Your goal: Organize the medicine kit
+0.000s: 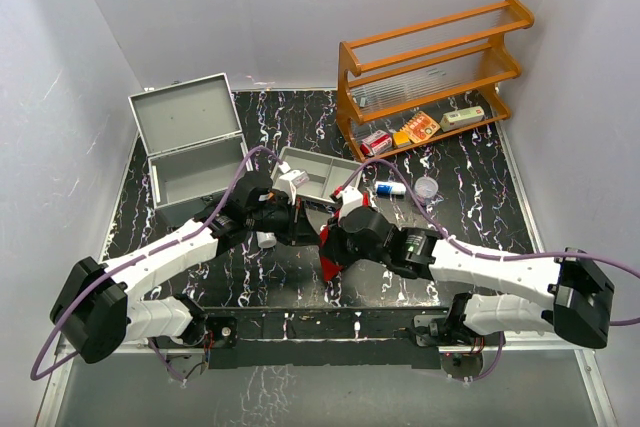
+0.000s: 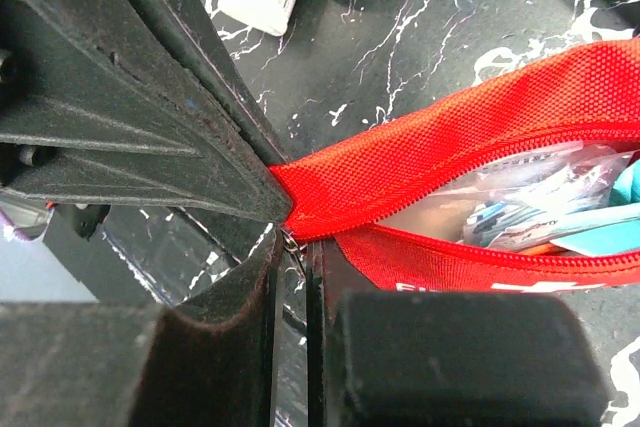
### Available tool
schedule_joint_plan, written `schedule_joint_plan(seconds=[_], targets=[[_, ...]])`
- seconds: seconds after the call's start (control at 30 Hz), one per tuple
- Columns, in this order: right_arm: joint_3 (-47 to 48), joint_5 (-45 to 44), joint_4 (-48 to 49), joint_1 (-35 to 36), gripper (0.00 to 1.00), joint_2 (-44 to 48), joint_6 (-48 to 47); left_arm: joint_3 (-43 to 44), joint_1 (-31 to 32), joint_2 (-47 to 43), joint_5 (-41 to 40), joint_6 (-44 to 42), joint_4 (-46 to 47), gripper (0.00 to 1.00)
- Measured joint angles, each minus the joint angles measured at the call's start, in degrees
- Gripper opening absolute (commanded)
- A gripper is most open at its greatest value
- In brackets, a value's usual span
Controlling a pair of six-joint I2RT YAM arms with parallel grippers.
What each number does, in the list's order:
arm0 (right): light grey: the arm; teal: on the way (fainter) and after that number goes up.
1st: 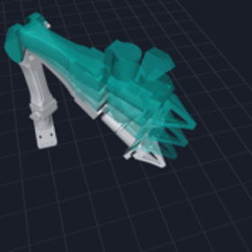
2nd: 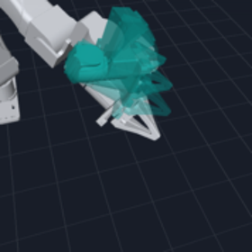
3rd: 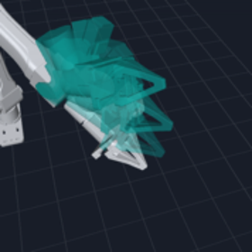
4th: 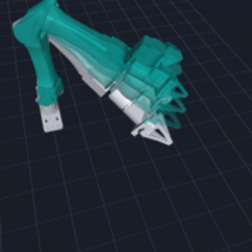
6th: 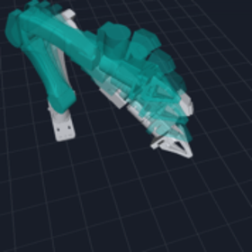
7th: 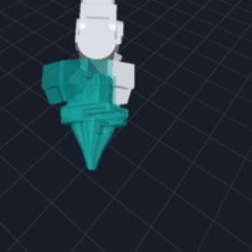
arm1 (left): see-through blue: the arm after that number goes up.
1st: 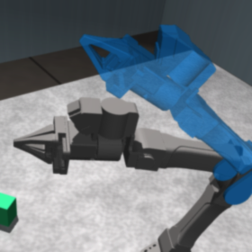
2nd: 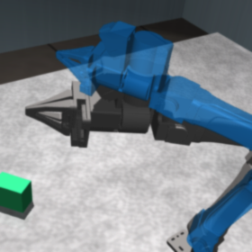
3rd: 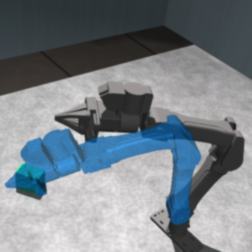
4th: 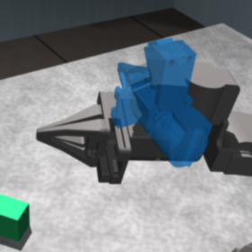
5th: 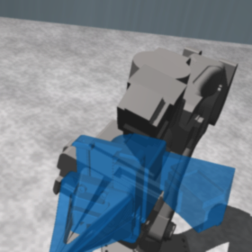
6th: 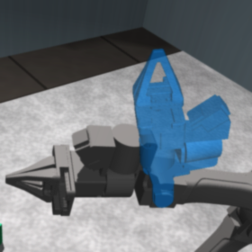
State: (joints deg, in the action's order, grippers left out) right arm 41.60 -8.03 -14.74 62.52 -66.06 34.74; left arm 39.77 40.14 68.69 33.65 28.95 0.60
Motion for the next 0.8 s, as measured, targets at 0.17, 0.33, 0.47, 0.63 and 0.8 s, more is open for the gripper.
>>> schedule_joint_plan(seconds=[0.17, 0.33, 0.47, 0.63, 0.8], targets=[[-0.26, 5.77, 0.61, -2.56, 0.00, 0.09, -0.61, 0.00, 0.00, -0.02, 0.70, -1.46, -0.26, 0.00], [-0.59, 11.91, 1.29, -4.24, 0.00, -0.20, -2.73, 0.00, 0.00, -0.35, 1.77, -2.95, -1.64, 0.00], [-0.52, 15.91, 1.97, -5.64, 0.18, -1.70, -3.82, 0.00, 0.00, -0.55, 1.84, -3.98, -2.89, 0.00], [-0.50, 17.00, 2.32, -6.03, 0.19, -2.84, -4.24, 0.00, 0.00, -0.55, 1.99, -4.50, -3.78, 0.00], [-0.46, 17.07, 3.02, -6.03, 0.19, -3.76, -4.24, 0.00, -0.04, -0.55, 1.86, -4.90, -4.26, 0.00]])
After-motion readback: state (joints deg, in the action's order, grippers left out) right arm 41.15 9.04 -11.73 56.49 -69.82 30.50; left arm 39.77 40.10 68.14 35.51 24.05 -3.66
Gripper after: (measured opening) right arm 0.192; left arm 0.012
